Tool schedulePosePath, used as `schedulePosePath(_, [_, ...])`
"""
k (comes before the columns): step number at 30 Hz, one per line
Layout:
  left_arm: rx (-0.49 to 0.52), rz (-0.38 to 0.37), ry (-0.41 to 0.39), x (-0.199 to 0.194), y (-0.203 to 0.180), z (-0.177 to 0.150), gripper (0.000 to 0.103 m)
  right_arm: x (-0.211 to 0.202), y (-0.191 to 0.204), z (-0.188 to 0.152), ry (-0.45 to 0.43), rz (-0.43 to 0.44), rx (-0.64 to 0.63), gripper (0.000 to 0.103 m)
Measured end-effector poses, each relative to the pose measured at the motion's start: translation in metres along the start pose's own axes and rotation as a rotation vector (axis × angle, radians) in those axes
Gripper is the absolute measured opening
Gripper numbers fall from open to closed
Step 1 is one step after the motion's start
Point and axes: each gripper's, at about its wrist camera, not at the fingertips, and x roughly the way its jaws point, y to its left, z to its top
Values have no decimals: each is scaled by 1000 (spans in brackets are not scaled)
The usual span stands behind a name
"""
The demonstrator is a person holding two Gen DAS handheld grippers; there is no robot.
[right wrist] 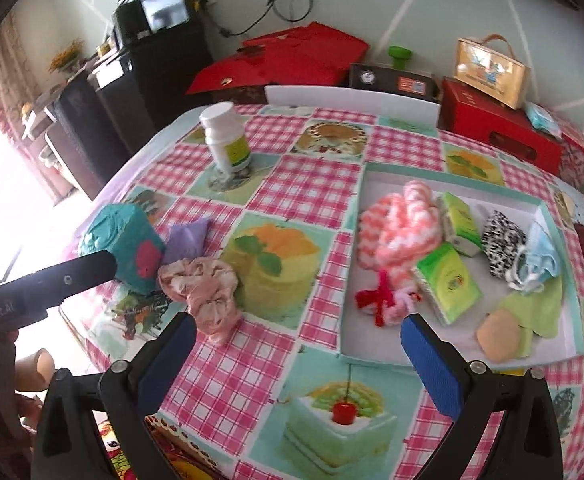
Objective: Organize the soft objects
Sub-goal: 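Withdraw both tools from the tray toward the remaining pile, then grasp the pink floral scrunchie with the right tool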
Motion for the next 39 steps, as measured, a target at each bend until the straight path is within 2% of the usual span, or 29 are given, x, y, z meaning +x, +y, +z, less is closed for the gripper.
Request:
schedulePosePath(6, [3,-4,21,12,8,-7,97,16,16,-4,27,18,-55,103])
schedulePosePath(15, [-52,-7,66,33,19,-12,97,41,32,-6,65,48,-117,103])
schedulePosePath(25, [-101,25,97,57,31,-14,97,74,46,-7,124,62,-163,103])
schedulePosePath(39, [-164,59,131,74,51,-15,97,106,58,0,143,91,-198,103])
